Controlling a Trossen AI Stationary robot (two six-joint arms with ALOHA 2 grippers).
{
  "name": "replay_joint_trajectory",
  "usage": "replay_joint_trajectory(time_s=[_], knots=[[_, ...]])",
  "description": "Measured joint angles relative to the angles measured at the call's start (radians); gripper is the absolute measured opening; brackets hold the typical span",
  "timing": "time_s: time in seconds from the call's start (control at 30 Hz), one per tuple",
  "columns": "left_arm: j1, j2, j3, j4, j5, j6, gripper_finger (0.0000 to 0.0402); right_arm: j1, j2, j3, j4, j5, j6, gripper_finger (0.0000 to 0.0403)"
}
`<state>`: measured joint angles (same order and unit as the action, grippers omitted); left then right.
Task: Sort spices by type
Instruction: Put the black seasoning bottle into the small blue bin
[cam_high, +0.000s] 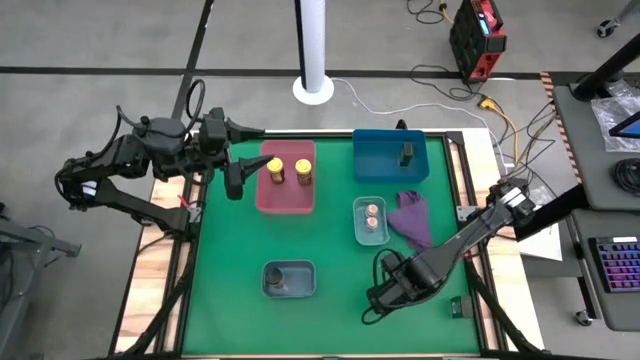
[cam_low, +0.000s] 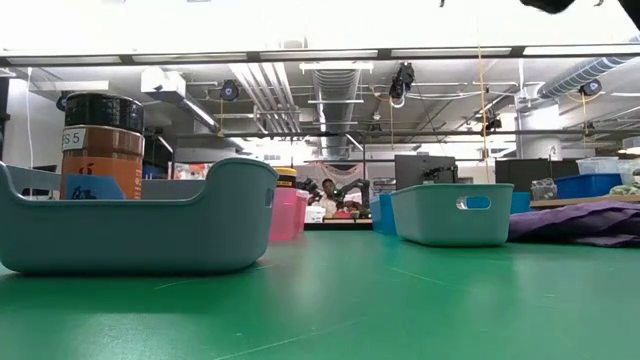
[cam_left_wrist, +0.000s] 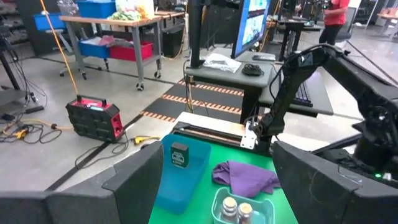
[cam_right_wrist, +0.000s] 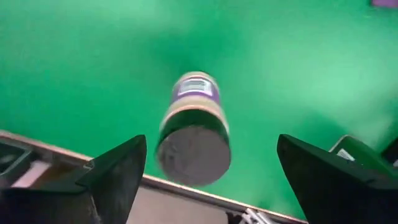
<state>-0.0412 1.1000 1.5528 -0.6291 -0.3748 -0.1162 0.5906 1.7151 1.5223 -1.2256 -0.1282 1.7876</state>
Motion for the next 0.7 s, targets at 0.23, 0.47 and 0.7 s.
replay_joint_trajectory(time_s=[0.23,0.47,0.7], knots=[[-0.030,0.000,0.000,-0.036,0.000,-0.024,0.0283,0.000,0.003,-0.091,0.165,-0.038,0.019,0.0335],[-0.045,0.000,0.000,-0.037,-0.007,-0.028,0.0283,-0.001,0.003,-0.126,0.208,-0.038,0.051,0.0292],[-0.045,0.000,0.000,-0.038,-0.008,-0.033,0.0283,-0.001,0.002,-0.150,0.274,-0.043,0.082,0.0196]])
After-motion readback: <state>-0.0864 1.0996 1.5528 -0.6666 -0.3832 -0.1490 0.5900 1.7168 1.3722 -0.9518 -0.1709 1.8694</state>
